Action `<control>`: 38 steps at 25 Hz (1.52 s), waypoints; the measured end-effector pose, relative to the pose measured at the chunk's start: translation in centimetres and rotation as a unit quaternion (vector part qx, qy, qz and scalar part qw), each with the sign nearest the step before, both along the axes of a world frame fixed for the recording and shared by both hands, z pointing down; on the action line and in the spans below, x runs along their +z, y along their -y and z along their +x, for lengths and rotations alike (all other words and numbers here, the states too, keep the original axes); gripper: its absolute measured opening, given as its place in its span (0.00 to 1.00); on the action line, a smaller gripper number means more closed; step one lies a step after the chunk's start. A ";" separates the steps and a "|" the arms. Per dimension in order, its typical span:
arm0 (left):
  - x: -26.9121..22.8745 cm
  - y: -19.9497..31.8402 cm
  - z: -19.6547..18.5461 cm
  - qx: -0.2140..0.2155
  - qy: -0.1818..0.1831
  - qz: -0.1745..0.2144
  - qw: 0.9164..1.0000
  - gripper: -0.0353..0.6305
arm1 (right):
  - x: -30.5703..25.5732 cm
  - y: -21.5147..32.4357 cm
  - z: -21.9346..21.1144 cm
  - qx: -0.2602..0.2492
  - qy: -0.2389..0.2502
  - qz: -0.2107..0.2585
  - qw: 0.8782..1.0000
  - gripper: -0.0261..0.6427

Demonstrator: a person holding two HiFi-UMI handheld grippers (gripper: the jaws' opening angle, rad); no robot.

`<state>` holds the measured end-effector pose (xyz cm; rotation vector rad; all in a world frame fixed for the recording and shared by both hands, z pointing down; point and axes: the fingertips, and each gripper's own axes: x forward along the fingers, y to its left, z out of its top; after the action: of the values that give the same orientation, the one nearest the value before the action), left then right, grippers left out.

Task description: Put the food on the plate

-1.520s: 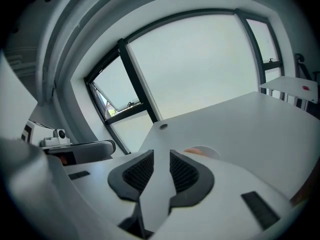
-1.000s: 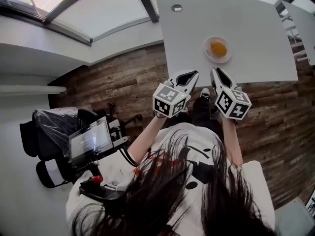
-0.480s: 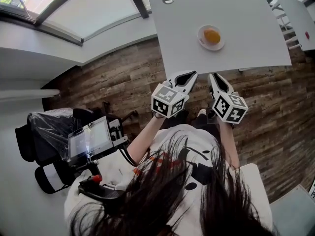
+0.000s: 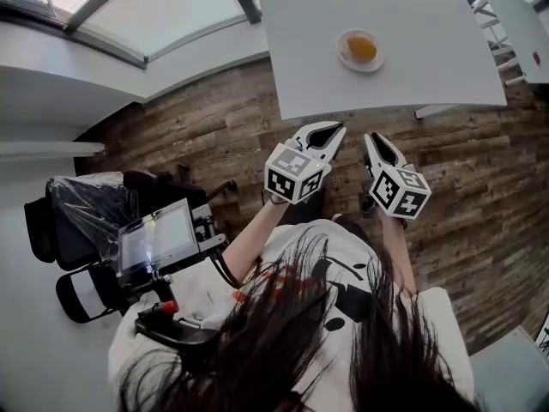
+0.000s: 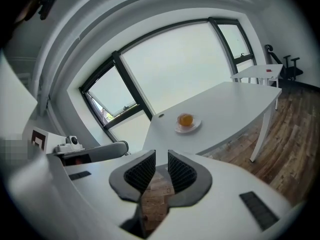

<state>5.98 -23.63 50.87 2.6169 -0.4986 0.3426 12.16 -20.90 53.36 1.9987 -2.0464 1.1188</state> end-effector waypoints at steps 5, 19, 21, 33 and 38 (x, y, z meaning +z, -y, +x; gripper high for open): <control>-0.7 -5.4 1.2 -0.014 0.002 0.013 1.000 0.06 | -0.8 -4.9 1.1 -0.012 0.008 0.019 1.000 0.17; -1.0 -21.8 3.5 -0.047 0.008 0.035 0.998 0.06 | -0.5 -20.0 2.3 -0.072 0.022 0.037 0.996 0.17; -1.8 -23.8 3.3 -0.053 0.011 0.045 0.997 0.06 | -1.1 -22.1 2.3 -0.075 0.027 0.045 0.996 0.17; -2.1 -28.4 0.7 -0.090 0.025 0.048 0.994 0.06 | 0.1 -26.9 0.5 -0.079 0.055 0.041 0.995 0.17; -1.0 -29.8 0.9 -0.072 0.042 0.035 0.996 0.06 | 1.1 -27.0 0.3 -0.068 0.071 0.036 0.995 0.17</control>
<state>6.89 6.21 49.87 2.6224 -0.7358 0.3970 12.48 6.09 54.50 1.8258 -2.2843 1.2083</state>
